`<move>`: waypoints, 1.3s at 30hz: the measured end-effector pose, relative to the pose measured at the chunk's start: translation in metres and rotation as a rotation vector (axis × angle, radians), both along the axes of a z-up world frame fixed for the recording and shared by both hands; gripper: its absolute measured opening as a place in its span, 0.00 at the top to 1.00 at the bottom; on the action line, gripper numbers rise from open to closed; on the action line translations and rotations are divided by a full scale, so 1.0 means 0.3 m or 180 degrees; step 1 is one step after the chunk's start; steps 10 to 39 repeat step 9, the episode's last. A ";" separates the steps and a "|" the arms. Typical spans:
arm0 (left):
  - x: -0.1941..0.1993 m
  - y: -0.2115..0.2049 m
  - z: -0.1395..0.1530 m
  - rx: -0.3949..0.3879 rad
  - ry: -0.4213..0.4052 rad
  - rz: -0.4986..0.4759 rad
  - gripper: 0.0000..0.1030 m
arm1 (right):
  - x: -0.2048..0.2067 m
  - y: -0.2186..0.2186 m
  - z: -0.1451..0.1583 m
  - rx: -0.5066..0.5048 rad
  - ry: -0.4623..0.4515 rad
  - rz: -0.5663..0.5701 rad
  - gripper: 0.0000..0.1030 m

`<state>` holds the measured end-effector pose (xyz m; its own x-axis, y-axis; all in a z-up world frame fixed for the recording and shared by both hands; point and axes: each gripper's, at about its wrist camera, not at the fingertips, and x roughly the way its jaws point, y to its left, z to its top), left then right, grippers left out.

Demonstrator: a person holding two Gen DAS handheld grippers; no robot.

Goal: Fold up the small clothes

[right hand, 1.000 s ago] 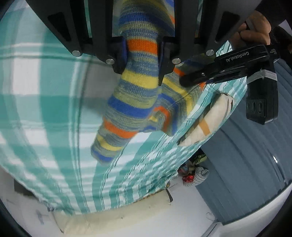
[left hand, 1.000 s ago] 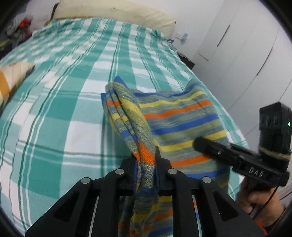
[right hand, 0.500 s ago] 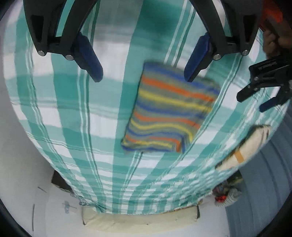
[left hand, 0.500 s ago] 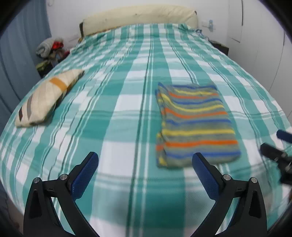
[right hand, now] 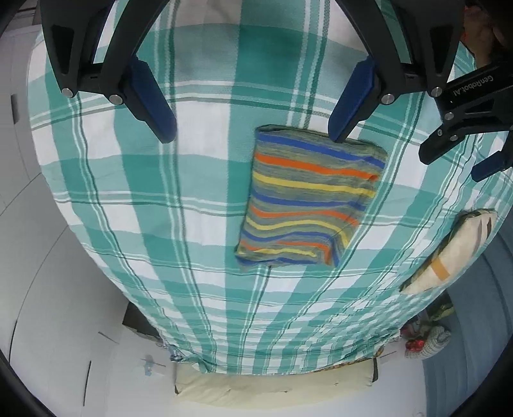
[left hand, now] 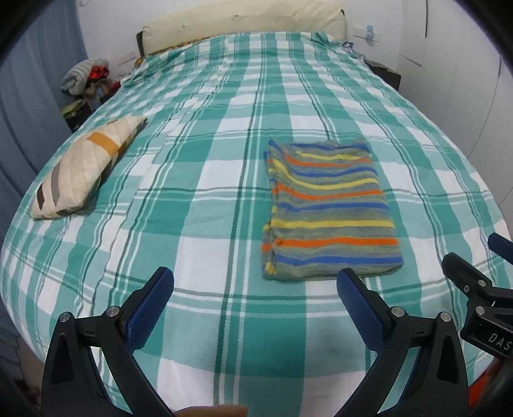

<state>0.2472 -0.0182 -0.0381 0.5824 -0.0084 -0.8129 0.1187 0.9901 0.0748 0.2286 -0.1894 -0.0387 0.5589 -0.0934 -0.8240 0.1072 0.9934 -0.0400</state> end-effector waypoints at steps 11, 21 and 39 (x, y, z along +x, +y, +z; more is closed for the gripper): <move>-0.007 -0.021 0.007 0.0133 -0.0120 -0.0052 0.01 | 0.006 -0.015 -0.003 -0.0046 0.0032 -0.0062 0.08; -0.007 -0.021 0.007 0.0133 -0.0120 -0.0052 0.01 | 0.006 -0.015 -0.003 -0.0046 0.0032 -0.0062 0.08; -0.007 -0.021 0.007 0.0133 -0.0120 -0.0052 0.01 | 0.006 -0.015 -0.003 -0.0046 0.0032 -0.0062 0.08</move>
